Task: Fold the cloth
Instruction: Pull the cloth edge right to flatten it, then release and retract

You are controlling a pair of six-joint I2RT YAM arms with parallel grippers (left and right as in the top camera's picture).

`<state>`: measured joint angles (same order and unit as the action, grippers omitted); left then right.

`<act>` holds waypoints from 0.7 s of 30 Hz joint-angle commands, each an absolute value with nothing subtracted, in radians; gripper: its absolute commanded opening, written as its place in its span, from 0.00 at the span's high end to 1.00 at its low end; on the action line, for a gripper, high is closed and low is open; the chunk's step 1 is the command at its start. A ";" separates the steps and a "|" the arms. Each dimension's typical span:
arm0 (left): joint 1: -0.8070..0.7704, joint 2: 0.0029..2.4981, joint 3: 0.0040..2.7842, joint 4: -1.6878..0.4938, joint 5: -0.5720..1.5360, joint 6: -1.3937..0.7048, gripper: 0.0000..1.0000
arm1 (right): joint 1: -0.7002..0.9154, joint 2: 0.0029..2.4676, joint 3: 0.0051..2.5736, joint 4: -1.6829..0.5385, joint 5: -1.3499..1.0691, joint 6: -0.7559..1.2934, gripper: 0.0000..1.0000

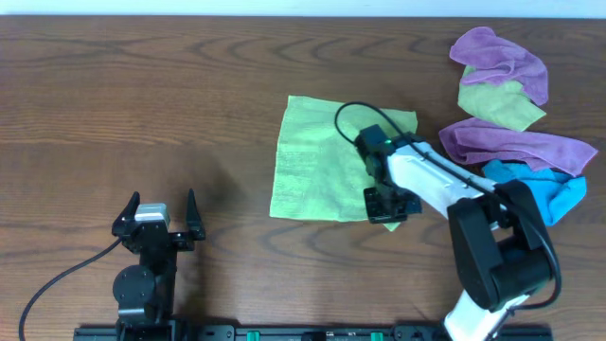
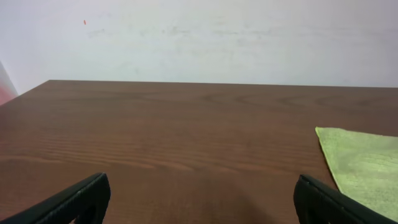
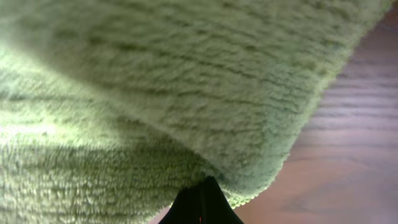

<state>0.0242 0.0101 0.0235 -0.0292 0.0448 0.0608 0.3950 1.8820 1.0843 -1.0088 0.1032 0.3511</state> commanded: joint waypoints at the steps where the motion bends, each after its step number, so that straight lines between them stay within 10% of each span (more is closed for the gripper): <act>1: 0.028 0.005 0.005 -0.077 0.016 0.075 0.05 | 0.352 1.929 1.040 -1.024 0.173 0.400 0.98; 21: 0.028 0.005 0.005 -0.077 0.016 0.075 0.05 | 0.376 1.598 1.047 -1.058 0.167 0.397 0.98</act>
<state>0.0242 0.0101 0.0235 -0.0292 0.0448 0.0605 0.3698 1.7168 1.0370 -1.0573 0.1493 0.3828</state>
